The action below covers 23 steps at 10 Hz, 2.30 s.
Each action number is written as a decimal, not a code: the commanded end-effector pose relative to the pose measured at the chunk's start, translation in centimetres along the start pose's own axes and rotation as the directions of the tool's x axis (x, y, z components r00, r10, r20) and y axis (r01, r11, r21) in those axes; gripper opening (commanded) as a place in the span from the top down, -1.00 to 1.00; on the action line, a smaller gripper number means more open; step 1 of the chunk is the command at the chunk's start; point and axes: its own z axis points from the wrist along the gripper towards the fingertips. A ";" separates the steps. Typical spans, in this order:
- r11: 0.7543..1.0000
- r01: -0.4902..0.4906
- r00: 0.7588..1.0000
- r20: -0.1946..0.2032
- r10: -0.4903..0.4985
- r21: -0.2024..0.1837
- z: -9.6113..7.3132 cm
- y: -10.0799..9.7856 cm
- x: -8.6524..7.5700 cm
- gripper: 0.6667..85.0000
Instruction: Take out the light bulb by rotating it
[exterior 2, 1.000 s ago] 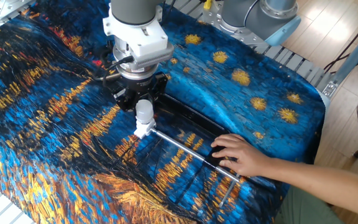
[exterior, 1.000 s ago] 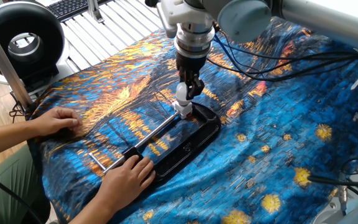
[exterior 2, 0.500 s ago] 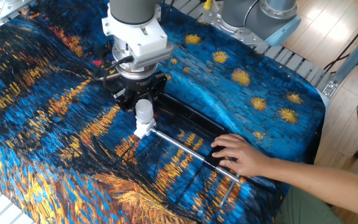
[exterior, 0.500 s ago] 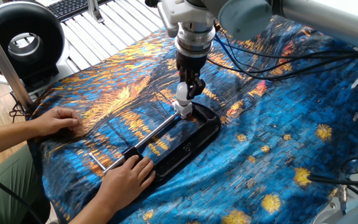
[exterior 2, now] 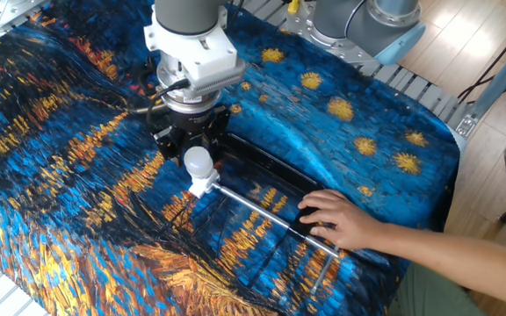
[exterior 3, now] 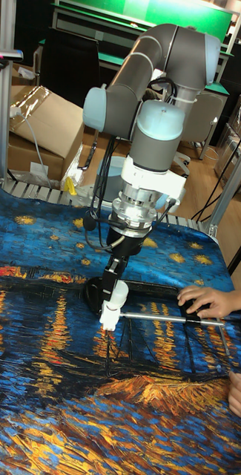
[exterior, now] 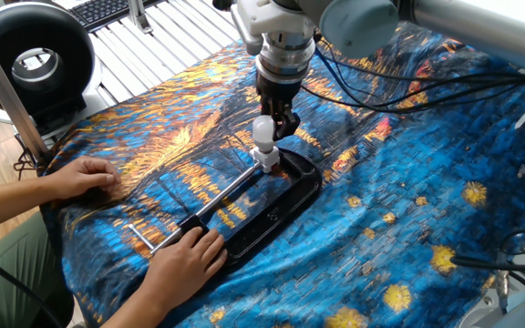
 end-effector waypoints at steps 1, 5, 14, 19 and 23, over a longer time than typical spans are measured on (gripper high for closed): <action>1.000 -0.008 1.000 0.006 0.008 -0.013 -0.2 0.2 0.2 -0.36; 0.980 -0.185 0.983 -0.029 0.184 -0.067 -0.6 1.8 1.4 -0.38; 0.655 -0.754 0.656 -0.099 0.748 -0.049 -2.0 3.3 1.8 -0.34; 0.536 -0.841 0.541 -0.108 0.834 -0.072 -2.2 3.9 -0.1 -0.30; 0.464 -0.883 0.470 -0.100 0.877 -0.076 -1.7 3.4 -1.0 -0.28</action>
